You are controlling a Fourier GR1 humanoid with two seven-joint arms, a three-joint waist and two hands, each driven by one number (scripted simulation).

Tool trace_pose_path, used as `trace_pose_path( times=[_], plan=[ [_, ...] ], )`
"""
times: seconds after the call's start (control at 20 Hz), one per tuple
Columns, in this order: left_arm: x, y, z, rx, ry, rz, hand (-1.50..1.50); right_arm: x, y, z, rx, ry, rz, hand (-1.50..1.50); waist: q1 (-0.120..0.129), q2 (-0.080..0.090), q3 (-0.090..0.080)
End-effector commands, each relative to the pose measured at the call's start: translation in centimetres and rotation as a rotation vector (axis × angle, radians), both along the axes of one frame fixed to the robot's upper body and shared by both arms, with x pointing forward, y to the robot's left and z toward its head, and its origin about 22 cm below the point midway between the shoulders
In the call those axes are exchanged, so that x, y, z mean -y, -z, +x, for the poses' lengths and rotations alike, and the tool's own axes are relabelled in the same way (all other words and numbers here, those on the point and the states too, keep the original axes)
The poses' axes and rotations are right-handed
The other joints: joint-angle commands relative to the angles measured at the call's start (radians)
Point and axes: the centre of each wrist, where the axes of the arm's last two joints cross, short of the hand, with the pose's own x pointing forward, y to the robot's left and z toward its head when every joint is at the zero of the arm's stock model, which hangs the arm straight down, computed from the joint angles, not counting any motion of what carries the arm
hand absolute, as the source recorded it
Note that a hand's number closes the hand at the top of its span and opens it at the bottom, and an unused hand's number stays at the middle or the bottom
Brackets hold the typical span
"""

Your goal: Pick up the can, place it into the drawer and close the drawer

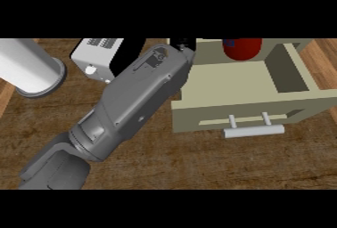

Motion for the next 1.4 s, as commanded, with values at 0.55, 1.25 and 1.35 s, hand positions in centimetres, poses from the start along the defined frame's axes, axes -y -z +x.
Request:
trace_pose_path(
  times=[0.55,1.25,1.35],
  plan=[
    [0.0,2.0,0.2,-0.028,-0.109,0.068,-1.5,0.3,-1.0,0.5,0.002,-0.007,-0.008,-1.5,-0.021,0.003,0.0],
    [0.5,2.4,-0.6,0.027,-0.094,0.003,-1.5,-0.6,-3.4,0.7,0.13,-0.023,-0.327,-1.5,-0.015,0.005,0.0],
    [-0.1,2.8,-0.1,0.034,-0.102,-0.019,-1.5,-0.4,-4.3,1.1,0.172,-0.027,-0.37,-1.5,-0.002,0.005,0.0]
  ],
)
